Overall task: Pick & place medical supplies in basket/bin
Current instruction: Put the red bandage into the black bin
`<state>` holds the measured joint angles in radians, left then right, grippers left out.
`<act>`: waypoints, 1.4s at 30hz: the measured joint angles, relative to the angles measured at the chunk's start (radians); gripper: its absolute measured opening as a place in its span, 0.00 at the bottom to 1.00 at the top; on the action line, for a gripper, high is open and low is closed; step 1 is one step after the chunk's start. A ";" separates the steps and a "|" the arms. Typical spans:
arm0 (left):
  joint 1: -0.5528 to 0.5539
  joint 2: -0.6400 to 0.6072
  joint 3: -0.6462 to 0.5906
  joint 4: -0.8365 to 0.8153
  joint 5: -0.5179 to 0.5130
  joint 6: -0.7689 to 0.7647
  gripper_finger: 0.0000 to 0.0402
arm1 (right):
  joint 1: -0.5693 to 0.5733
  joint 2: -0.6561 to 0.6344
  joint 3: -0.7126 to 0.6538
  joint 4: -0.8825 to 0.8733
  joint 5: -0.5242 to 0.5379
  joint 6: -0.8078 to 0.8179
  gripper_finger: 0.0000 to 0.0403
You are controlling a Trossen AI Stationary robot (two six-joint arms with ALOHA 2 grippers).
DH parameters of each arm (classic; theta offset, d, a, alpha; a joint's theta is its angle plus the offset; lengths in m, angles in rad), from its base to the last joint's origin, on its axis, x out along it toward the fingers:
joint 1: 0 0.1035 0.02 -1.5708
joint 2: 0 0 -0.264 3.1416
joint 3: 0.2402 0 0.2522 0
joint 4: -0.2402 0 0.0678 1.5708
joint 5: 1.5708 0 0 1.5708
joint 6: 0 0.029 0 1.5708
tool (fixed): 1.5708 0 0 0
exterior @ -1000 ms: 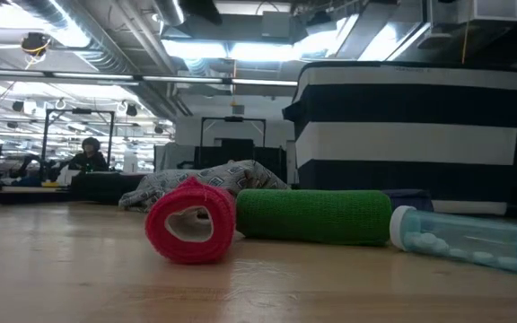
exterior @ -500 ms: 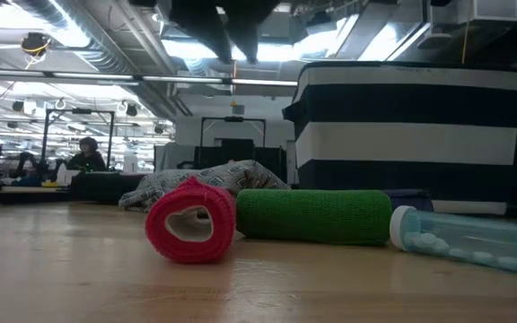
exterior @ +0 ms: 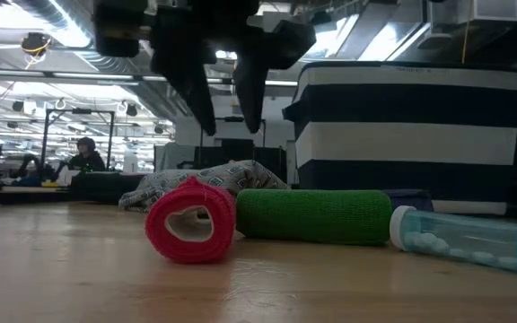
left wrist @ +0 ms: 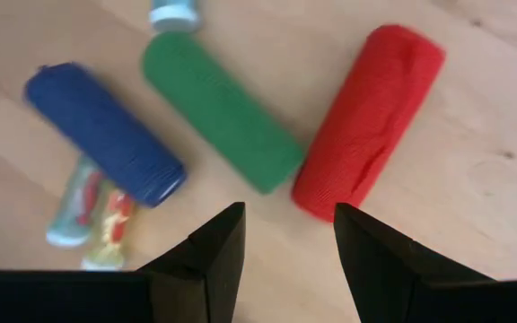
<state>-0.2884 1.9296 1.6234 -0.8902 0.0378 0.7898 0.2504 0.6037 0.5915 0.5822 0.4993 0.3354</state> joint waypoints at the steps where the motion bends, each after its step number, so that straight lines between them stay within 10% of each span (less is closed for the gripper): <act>1: -0.006 0.005 0.000 0.000 0.015 0.000 0.43 | 0.000 0.000 0.000 0.000 -0.003 0.001 0.44; 42: -0.023 0.211 0.001 0.014 0.354 -0.171 0.37 | 0.000 0.000 0.000 -0.091 -0.047 0.020 0.44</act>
<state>-0.3115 2.1410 1.6248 -0.8757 0.3916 0.6193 0.2504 0.6037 0.5919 0.4908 0.4522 0.3553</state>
